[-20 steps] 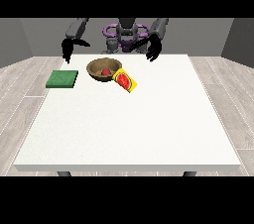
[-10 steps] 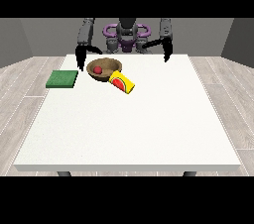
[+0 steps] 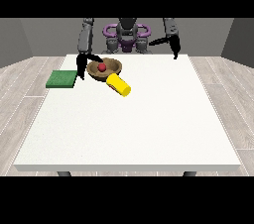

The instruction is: Pick the cup and pour the ball into the bowl, then pick the bowl and place it on the pad

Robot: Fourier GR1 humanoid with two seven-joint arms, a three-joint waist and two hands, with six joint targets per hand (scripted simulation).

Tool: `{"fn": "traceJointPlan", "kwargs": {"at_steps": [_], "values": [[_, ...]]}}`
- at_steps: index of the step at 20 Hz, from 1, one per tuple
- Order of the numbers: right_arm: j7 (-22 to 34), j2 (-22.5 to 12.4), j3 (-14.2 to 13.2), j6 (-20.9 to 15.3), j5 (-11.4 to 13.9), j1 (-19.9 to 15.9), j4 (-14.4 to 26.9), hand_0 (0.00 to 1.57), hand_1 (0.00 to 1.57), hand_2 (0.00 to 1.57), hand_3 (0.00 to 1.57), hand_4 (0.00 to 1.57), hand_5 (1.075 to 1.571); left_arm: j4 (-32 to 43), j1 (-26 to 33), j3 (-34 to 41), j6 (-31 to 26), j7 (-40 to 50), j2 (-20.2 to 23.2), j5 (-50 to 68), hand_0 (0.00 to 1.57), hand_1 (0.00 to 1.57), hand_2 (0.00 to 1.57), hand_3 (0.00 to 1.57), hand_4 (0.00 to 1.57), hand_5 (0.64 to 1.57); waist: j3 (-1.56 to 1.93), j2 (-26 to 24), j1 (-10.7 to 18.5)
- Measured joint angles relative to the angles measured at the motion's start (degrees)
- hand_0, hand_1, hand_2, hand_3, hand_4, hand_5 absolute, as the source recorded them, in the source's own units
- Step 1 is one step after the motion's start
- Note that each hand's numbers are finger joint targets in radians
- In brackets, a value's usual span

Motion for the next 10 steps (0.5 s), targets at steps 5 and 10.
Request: {"fn": "traceJointPlan", "kwargs": {"at_steps": [5, 10], "values": [[-2.07, 0.25, -0.04, -1.75, -0.09, -3.58, 5.14, 0.0, 0.0, 0.0, 0.0, 0.14, 1.565, -1.67, 0.66, 0.52, -1.46, 0.17, 0.61, 0.37, 0.0, 0.0, 0.0, 0.0, 0.0, 1.566, 0.01, 0.74, 0.93], [-3.53, -0.1, -2.16, -4.84, -1.19, -3.4, 6.8, 1.57, 1.57, 1.57, 0.48, 0.79, 1.491, -4.25, -0.1, 0.91, -2.84, 1.05, 1.8, 1.0, 0.0, 0.0, 0.0, 0.0, 0.34, 1.57, -1.16, 1.32, 2.19]]}}
